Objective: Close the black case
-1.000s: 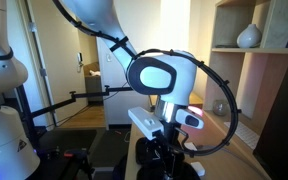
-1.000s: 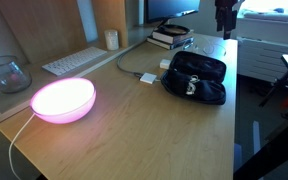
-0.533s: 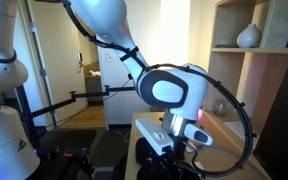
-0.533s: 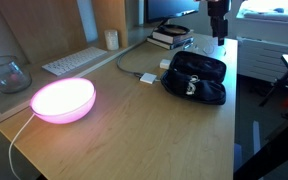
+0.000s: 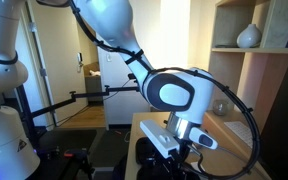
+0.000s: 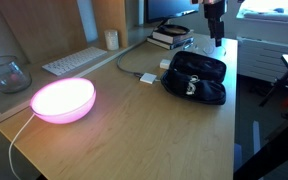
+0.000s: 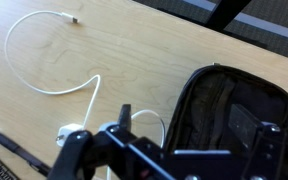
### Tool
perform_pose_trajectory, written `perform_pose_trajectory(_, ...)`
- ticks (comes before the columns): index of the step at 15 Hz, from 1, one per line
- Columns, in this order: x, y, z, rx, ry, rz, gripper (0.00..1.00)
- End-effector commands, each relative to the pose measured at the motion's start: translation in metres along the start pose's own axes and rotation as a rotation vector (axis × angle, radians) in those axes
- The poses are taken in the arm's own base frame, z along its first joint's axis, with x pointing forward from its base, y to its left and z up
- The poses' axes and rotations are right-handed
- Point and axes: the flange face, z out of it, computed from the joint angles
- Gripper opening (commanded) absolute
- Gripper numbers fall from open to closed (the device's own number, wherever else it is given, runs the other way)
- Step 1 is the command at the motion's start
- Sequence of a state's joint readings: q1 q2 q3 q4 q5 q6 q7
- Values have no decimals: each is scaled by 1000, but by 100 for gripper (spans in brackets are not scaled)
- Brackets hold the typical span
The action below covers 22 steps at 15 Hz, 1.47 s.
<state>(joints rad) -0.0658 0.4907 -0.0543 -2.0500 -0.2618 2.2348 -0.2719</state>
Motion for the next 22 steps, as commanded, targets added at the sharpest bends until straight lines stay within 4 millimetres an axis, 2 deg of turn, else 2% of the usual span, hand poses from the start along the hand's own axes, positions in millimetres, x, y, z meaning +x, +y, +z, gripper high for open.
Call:
perform_pose_trajectory(1, 0, 0, 0, 0, -1, 0, 100)
perform_pose_trajectory(6, 7, 0, -2, -11, -19, -6, 100)
perform_pose_trajectory(12, 62, -14, -24, -26, -26, -116, 100)
perform_pose_trajectory(14, 79, -13, -27, -24, -32, -129, 100)
perform_pose_trajectory(18, 102, 2, -11, 2, -65, -108, 100)
perform_pose_trajectory(22, 104, 16, 8, 24, -92, -77, 100)
